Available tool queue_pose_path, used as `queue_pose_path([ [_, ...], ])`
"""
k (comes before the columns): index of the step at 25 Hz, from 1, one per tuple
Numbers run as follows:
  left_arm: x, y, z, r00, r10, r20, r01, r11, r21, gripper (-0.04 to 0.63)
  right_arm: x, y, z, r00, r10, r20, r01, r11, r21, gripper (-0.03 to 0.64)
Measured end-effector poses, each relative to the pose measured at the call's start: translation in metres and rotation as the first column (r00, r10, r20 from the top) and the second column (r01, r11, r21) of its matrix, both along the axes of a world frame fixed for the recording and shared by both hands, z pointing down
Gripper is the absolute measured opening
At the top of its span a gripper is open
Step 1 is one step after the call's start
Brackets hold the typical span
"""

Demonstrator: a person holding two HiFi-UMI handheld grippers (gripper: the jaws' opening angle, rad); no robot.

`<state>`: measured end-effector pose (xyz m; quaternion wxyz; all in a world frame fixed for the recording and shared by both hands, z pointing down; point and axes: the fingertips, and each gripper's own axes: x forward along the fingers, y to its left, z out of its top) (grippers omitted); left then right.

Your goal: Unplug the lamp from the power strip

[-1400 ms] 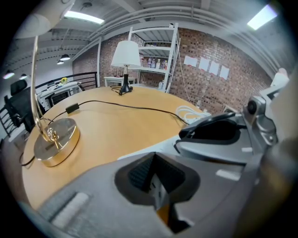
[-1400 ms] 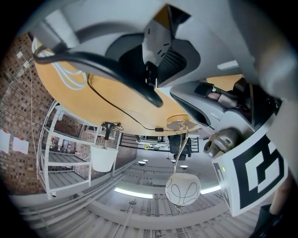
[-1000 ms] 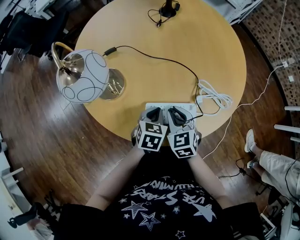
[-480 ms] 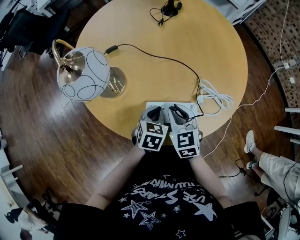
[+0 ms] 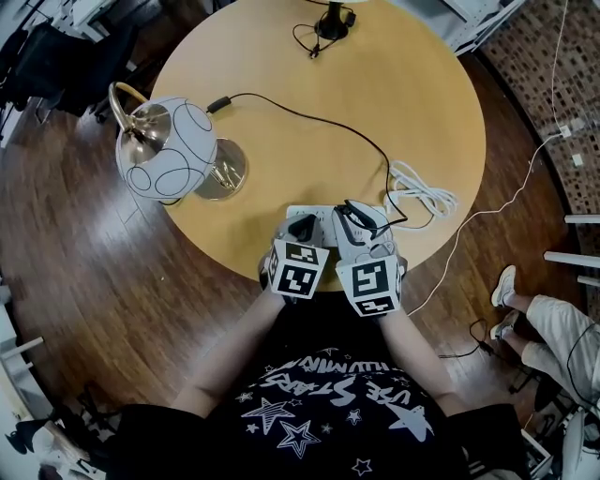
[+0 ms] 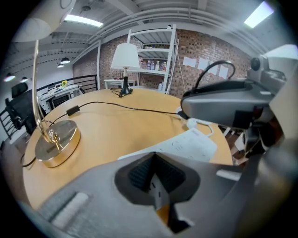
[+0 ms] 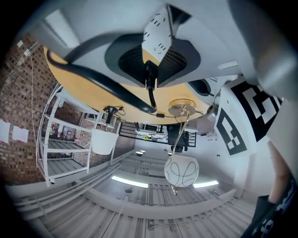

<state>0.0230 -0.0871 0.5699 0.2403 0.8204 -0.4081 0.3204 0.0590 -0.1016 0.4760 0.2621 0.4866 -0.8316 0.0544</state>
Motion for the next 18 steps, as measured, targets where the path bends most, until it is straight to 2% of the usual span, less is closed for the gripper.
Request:
queue_pose_path([
  [5, 0.001, 0.001, 0.003, 0.996, 0.065, 0.053, -0.065, 0.998, 0.002, 0.002, 0.009, -0.001, -0.018, 0.995, 0.028, 0.095, -0.030, 0.999, 0.017, 0.081],
  [9, -0.007, -0.009, -0.010, 0.996, 0.046, 0.074, -0.050, 0.998, 0.049, 0.002, 0.017, 0.000, -0.038, 0.987, 0.026, 0.156, -0.034, 0.998, 0.044, 0.081],
  [12, -0.012, -0.016, -0.034, 0.998, 0.032, 0.056, -0.038, 0.993, 0.108, 0.002, 0.023, 0.004, -0.055, 0.979, 0.024, 0.203, -0.037, 0.998, 0.059, 0.083],
  [18, -0.020, -0.015, -0.091, 0.999, 0.017, -0.035, -0.009, 0.977, 0.213, 0.002, 0.020, 0.008, -0.106, 0.950, -0.026, 0.310, -0.014, 0.992, 0.125, 0.084],
])
